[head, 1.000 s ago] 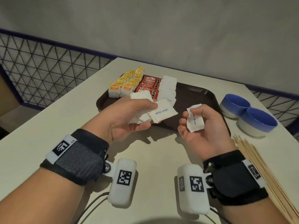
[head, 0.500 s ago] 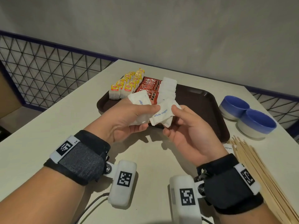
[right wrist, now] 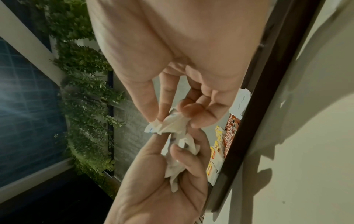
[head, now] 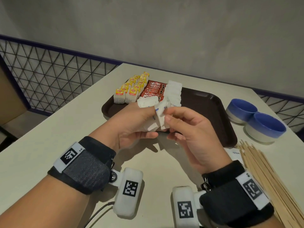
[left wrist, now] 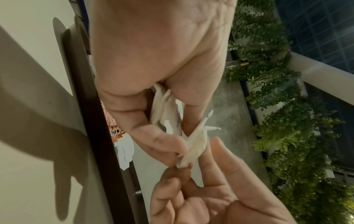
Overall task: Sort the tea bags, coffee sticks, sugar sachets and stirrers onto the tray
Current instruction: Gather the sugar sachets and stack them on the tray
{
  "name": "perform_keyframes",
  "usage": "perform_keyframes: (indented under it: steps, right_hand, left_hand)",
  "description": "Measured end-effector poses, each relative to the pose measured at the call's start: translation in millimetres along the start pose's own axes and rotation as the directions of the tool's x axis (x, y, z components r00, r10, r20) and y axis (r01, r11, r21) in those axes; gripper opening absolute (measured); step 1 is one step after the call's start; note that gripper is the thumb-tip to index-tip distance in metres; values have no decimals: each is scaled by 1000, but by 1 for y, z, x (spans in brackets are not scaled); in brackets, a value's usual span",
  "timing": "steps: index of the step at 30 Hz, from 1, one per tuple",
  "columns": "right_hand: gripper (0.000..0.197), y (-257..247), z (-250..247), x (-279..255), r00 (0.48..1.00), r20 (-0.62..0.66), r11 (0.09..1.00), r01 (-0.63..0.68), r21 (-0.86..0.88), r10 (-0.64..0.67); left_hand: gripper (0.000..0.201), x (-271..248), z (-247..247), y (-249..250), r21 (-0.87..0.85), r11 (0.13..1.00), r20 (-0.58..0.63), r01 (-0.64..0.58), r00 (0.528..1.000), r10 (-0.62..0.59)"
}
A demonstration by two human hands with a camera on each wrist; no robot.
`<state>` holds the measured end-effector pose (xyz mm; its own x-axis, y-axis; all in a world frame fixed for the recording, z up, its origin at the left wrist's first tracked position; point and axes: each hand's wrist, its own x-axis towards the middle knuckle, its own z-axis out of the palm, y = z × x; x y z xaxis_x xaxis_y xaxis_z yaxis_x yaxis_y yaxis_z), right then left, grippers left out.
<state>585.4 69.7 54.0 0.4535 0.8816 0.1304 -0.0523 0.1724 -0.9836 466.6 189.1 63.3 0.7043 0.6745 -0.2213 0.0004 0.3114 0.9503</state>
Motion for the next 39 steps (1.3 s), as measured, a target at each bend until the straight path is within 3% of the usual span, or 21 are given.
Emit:
perform_keyframes:
  steps: [4, 8, 12, 21, 24, 29, 33, 36, 39]
  right_hand:
    - [15, -1, -2, 0, 992, -106, 994, 61, -90, -71]
    - [31, 0, -6, 3, 980, -187, 995, 47, -89, -63]
    - [27, -2, -6, 3, 987, -156, 997, 11, -82, -24]
    - [30, -4, -9, 3, 977, -195, 986, 59, -155, -89]
    - [33, -4, -6, 4, 970, -243, 997, 6, -73, -23]
    - [19, -7, -13, 4, 970, -220, 993, -113, -38, 102]
    - [20, -25, -15, 15, 933, -356, 999, -39, 18, 43]
    - [18, -46, -25, 46, 930, -366, 989, -28, -147, -28]
    - [18, -60, -37, 85, 966, -250, 885, -174, -432, 68]
  left_hand:
    - [34, -4, 2, 4, -26, 999, 33, 41, 999, -40]
    - [48, -7, 3, 7, -26, 999, 44, 34, 998, -33]
    - [35, -7, 3, 6, -29, 999, 24, 16, 1000, -15]
    - [33, -7, 1, 9, -61, 998, 27, 29, 999, -27]
    - [33, -8, -1, 8, -75, 997, -3, 31, 1000, -31]
    - [38, -6, -1, 8, -75, 996, -35, 49, 998, -52]
    - [27, -6, -4, 13, -122, 989, -30, 80, 996, -84]
    - [21, -2, -8, 13, -154, 984, -65, 91, 993, -102]
    - [16, 0, -10, 15, -168, 982, -87, 91, 990, -107]
